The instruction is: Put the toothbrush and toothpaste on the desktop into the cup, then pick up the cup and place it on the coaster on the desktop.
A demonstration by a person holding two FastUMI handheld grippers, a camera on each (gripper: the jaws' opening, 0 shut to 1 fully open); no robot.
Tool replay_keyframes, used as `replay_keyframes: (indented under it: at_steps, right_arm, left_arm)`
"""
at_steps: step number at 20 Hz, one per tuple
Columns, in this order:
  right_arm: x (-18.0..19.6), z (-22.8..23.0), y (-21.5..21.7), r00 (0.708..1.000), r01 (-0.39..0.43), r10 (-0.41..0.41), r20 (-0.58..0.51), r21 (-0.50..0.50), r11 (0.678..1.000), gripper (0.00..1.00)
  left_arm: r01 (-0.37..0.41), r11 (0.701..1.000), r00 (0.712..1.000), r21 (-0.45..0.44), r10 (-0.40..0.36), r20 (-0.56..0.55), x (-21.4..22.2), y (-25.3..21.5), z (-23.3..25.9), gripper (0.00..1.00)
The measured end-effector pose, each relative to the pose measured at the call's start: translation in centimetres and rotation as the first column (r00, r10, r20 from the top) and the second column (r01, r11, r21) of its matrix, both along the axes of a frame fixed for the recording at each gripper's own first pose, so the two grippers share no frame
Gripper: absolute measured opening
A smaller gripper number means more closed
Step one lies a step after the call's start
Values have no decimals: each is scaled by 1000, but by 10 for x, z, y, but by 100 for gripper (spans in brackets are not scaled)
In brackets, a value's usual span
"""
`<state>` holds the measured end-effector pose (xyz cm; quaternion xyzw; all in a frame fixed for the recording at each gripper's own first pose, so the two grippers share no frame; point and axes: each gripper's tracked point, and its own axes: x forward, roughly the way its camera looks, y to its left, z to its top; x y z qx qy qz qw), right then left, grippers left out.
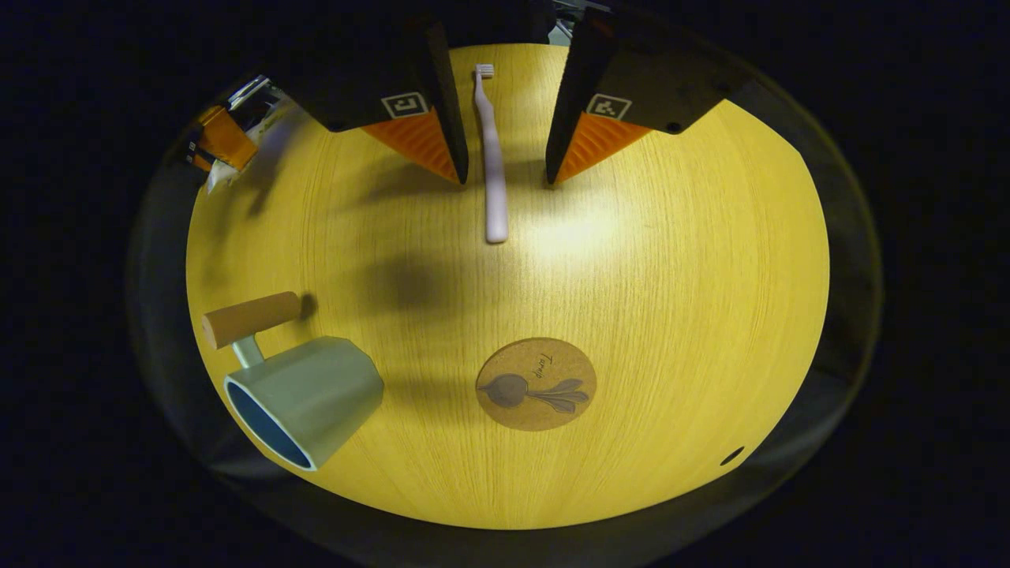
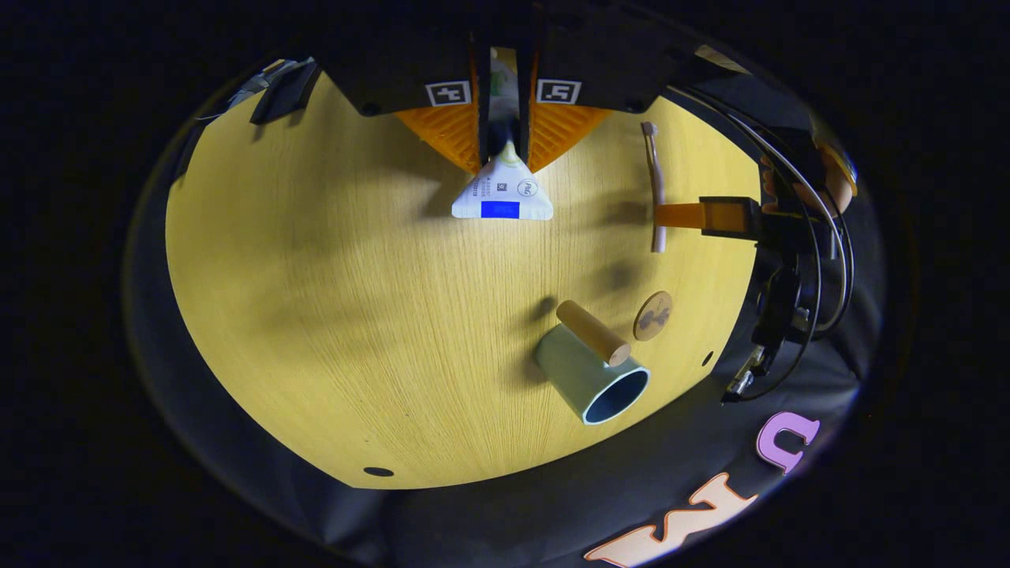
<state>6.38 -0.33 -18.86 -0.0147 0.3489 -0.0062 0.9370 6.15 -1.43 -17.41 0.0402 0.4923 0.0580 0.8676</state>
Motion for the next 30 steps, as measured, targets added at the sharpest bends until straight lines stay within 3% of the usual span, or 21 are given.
replay_keyframes:
  at_steps: [5, 10, 14, 15, 17, 22, 24, 30]
  right_arm:
    - [2, 2, 0, 1000, -2, 2, 14, 6, 1000, 16]
    - [1, -1, -1, 1000, -7, 7, 5, -8, 1000, 16]
    - [1, -4, -3, 1000, -11, 11, -5, -16, 1000, 16]
    - [1, -4, -3, 1000, -11, 10, -8, -17, 1000, 16]
    - [1, -6, -1, 1000, -10, 10, -10, -15, 1000, 16]
    - [3, -3, -2, 1000, -2, 2, 2, -8, 1000, 16]
    - [4, 4, -1, 1000, 1, -1, 26, 10, 1000, 16]
    - [14, 44, 11, 981, -49, 38, 193, 50, 998, 16]
  left_arm:
    - [-9, 1000, 1000, -8, 9, -17, 1, -3, -6, 45]
    - [-17, 1000, 999, 26, 18, -27, 1, 3, -5, 42]
    - [-21, 999, 999, 29, 22, -34, 3, -1, -5, 26]
    - [-40, 999, 998, 32, 41, -37, 2, -2, -5, 13]
    - [-43, 998, 998, 43, 45, -41, 2, -2, -5, 4]
    - [36, 999, 999, 20, -36, -1, 4, -6, -4, 0]
    - [27, 1000, 999, -12, -27, 22, 5, -8, -4, 0]
    - [73, 995, 984, -66, -61, 168, 12, -12, 21, 0]
